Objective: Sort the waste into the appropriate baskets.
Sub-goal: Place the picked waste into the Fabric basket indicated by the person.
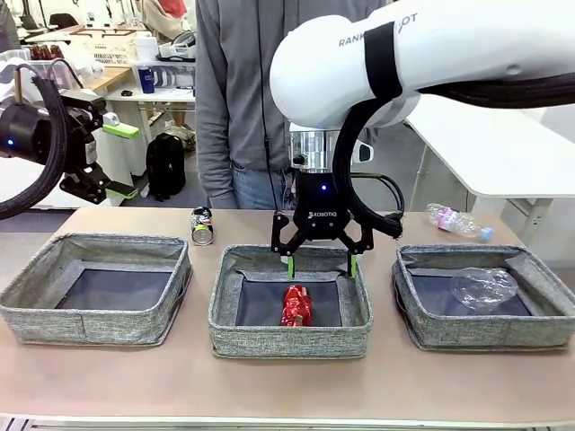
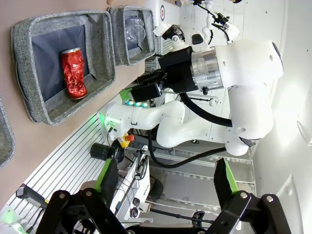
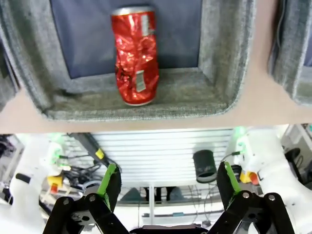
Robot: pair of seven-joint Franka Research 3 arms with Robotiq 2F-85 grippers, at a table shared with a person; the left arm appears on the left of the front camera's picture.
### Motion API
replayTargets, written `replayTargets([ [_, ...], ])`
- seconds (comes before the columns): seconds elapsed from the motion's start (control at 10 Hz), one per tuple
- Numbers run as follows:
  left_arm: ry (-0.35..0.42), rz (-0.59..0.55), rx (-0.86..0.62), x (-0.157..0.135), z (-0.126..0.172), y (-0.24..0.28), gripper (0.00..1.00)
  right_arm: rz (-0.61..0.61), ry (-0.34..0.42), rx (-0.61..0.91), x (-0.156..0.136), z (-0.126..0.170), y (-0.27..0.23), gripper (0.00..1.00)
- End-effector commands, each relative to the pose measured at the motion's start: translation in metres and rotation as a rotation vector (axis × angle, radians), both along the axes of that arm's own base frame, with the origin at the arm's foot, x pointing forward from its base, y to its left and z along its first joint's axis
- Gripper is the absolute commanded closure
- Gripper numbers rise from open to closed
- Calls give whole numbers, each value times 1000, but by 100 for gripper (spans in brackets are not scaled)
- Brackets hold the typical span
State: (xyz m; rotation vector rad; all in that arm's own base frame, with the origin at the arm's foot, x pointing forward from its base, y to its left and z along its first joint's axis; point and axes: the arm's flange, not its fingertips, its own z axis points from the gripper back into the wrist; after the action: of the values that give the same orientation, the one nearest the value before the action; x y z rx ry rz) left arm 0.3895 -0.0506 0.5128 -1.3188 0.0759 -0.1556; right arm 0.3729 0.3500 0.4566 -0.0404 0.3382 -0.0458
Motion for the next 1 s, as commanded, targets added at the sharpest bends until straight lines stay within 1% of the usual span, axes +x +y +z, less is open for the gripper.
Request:
replayTargets([
  [0.0,7,-4,5,-2,3,0,0,-11,-2,94,-5,7,-13,0],
  [0.1,7,-4,5,-2,3,0,0,-18,2,178,-4,26,-24,0],
  [0.2,7,-4,5,-2,3,0,0,-35,17,232,-5,46,-38,0],
  [0.3,7,-4,5,-2,3,0,0,-33,56,293,-7,68,-56,0],
  [0.4,7,-4,5,-2,3,0,0,-51,118,396,-12,89,-75,0],
  [0.5,7,-4,5,-2,3,0,0,-20,159,577,-20,110,-100,0],
  [0.6,7,-4,5,-2,3,0,0,-8,178,762,-24,122,-125,0],
  [0.7,7,-4,5,-2,3,0,0,-54,180,933,-28,126,-150,0],
  [0.8,7,-4,5,-2,3,0,0,-139,122,1118,-31,124,-174,0],
  [0.9,7,-4,5,-2,3,0,0,-232,41,1277,-36,117,-194,0],
])
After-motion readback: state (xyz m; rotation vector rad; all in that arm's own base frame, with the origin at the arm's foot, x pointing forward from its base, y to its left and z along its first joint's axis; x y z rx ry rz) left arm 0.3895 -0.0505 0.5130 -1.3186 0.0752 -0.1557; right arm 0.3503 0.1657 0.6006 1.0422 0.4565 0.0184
